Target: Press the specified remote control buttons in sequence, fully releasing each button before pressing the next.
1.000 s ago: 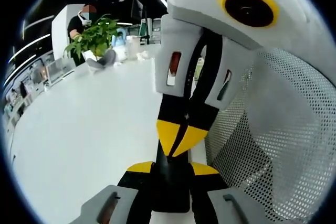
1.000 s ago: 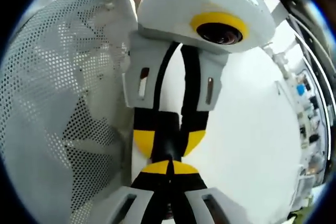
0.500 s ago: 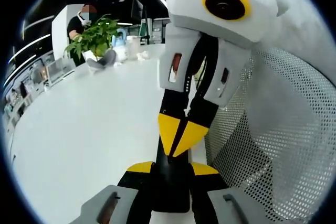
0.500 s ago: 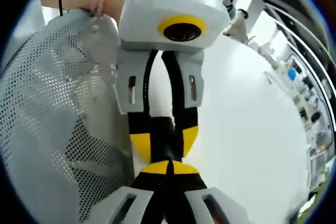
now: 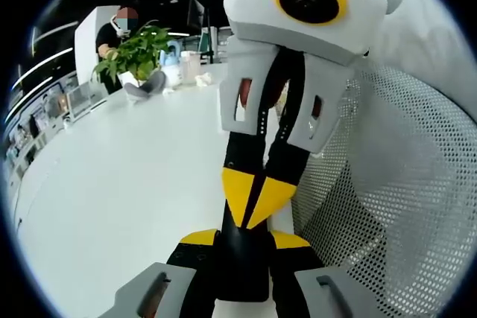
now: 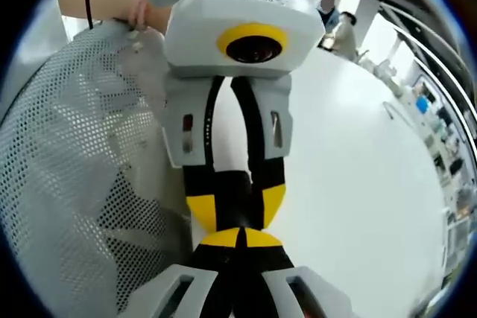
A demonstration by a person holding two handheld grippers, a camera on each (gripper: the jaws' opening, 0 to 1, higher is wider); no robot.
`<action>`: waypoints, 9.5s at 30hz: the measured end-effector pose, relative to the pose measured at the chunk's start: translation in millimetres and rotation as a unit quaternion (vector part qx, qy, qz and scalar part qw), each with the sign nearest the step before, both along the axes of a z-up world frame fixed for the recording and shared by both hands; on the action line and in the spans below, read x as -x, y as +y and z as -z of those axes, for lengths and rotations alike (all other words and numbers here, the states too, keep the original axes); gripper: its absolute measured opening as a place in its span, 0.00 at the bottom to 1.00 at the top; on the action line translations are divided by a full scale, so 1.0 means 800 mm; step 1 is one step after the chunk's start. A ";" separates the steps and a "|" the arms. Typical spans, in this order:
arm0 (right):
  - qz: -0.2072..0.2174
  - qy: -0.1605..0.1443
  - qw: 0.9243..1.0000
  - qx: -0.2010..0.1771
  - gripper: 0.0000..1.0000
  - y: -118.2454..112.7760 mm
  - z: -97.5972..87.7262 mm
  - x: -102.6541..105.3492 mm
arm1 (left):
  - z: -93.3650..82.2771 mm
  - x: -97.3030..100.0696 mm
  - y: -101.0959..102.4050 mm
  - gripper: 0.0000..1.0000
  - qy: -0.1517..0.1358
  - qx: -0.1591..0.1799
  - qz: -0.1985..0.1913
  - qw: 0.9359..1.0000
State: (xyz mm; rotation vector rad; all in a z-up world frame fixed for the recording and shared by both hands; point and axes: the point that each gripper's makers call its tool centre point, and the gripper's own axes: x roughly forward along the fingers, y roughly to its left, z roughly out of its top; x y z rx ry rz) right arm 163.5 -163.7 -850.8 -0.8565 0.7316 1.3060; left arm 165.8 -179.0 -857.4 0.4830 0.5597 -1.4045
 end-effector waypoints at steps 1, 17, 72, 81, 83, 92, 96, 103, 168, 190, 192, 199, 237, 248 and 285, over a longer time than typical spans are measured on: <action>0.000 0.003 1.000 0.000 0.00 0.000 0.000 0.000 | 0.000 0.000 0.000 0.25 0.000 0.000 -0.002 1.000; 0.007 0.021 1.000 -0.006 0.00 0.002 0.000 0.003 | -0.001 0.001 0.001 0.26 -0.001 -0.010 -0.030 0.999; -0.045 0.030 0.996 0.074 0.00 -0.003 0.004 0.002 | 0.001 0.001 -0.006 0.26 -0.001 -0.010 -0.049 0.999; -0.087 0.007 0.989 0.117 0.00 -0.003 0.006 0.004 | 0.002 0.000 -0.006 0.26 -0.001 -0.009 -0.048 0.999; -0.084 0.003 0.989 0.120 0.00 -0.003 0.007 0.005 | 0.001 0.000 -0.006 0.26 0.000 -0.009 -0.049 0.999; -0.116 -0.048 0.982 0.139 0.00 -0.003 0.008 0.005 | 0.001 0.000 -0.006 0.26 0.000 -0.008 -0.051 0.999; -0.109 -0.046 0.984 0.136 0.00 -0.003 0.007 0.003 | 0.002 -0.001 -0.006 0.26 0.000 -0.009 -0.052 0.999; -0.112 -0.064 0.982 0.140 0.00 -0.003 0.007 0.004 | 0.002 -0.001 -0.006 0.26 0.001 -0.011 -0.054 0.998; 0.035 0.033 0.998 -0.045 0.22 -0.050 0.008 -0.002 | 0.001 -0.001 -0.005 0.26 0.001 -0.005 -0.057 0.998; 0.073 0.051 0.995 -0.051 0.26 -0.069 0.016 -0.006 | 0.001 -0.001 -0.005 0.26 0.000 -0.005 -0.058 0.998; 0.078 0.051 0.994 -0.053 0.26 -0.070 0.016 -0.006 | 0.000 0.000 -0.006 0.26 -0.002 -0.009 -0.057 0.998; 0.075 0.050 0.995 -0.054 0.26 -0.070 0.015 -0.006 | 0.001 0.000 -0.006 0.26 -0.002 -0.015 -0.060 0.998; 0.078 0.047 0.994 -0.067 0.24 -0.063 0.016 -0.012 | -0.151 -0.074 0.044 0.77 -0.069 0.144 -0.266 0.951; 0.079 0.047 0.993 -0.068 0.24 -0.063 0.016 -0.011 | -0.165 -0.060 0.078 0.93 -0.122 0.134 -0.302 0.936; 0.076 0.044 0.993 -0.083 0.25 -0.061 0.015 -0.014 | -0.198 -0.054 0.154 1.00 -0.099 0.306 -0.442 0.838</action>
